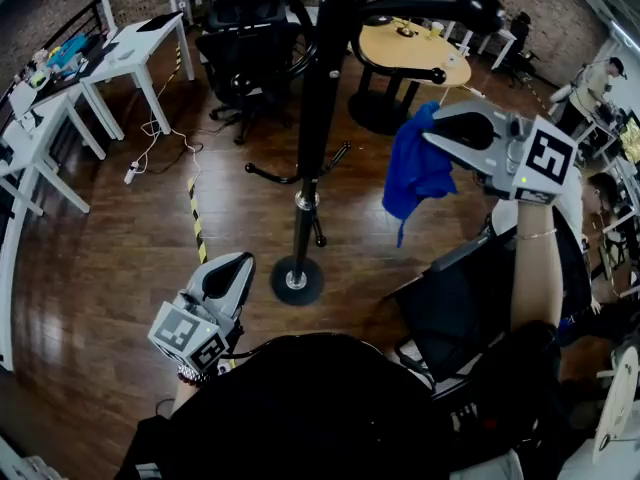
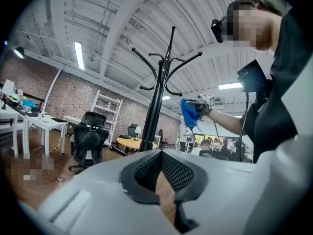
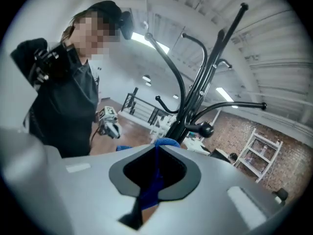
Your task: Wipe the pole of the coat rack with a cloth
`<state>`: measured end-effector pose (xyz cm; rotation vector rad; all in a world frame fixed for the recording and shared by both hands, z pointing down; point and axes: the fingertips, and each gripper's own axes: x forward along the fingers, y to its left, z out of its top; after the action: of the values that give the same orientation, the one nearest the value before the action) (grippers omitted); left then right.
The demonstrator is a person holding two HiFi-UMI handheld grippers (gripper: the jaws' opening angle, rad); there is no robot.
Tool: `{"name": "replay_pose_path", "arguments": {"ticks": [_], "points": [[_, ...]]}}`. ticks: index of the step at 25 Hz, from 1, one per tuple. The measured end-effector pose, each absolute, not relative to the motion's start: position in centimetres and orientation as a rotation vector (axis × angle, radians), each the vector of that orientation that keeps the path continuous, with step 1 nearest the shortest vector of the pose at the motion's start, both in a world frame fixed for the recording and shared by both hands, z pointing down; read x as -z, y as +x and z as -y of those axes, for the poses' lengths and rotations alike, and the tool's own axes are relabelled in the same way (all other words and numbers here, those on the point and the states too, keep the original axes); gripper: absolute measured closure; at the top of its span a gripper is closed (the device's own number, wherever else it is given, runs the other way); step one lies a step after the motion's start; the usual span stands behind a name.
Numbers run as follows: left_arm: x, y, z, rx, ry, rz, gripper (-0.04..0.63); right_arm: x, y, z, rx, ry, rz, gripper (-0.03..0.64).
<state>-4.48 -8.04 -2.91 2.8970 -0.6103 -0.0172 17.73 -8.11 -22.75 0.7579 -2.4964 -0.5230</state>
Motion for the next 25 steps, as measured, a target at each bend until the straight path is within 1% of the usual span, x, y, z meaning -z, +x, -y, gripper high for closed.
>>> {"name": "replay_pose_path", "arguments": {"ticks": [3, 6, 9, 13, 18, 25], "points": [[2.9, -4.6, 7.2, -0.014, 2.894, 0.626, 0.589, 18.9, 14.5, 10.5, 0.565, 0.94, 2.668, 0.595], [3.1, -4.9, 6.6, -0.03, 2.9, 0.665, 0.589, 16.4, 13.4, 13.8, 0.537, 1.293, 2.689, 0.595], [4.0, -5.4, 6.3, 0.004, 2.916, 0.695, 0.589, 16.1, 12.6, 15.2, 0.517, 1.554, 2.685, 0.595], [4.2, -6.3, 6.0, 0.023, 2.914, 0.728, 0.589, 16.0, 11.7, 15.8, 0.529, 1.715, 2.668, 0.594], [3.1, -7.6, 6.0, 0.01, 2.876, 0.766, 0.589, 13.6, 11.9, 16.3, 0.464, 1.783, 2.61, 0.595], [2.5, -7.1, 5.9, 0.004, 2.868, 0.739, 0.589, 6.0, 12.1, 17.3, 0.216, 1.64, 2.535, 0.595]]}}
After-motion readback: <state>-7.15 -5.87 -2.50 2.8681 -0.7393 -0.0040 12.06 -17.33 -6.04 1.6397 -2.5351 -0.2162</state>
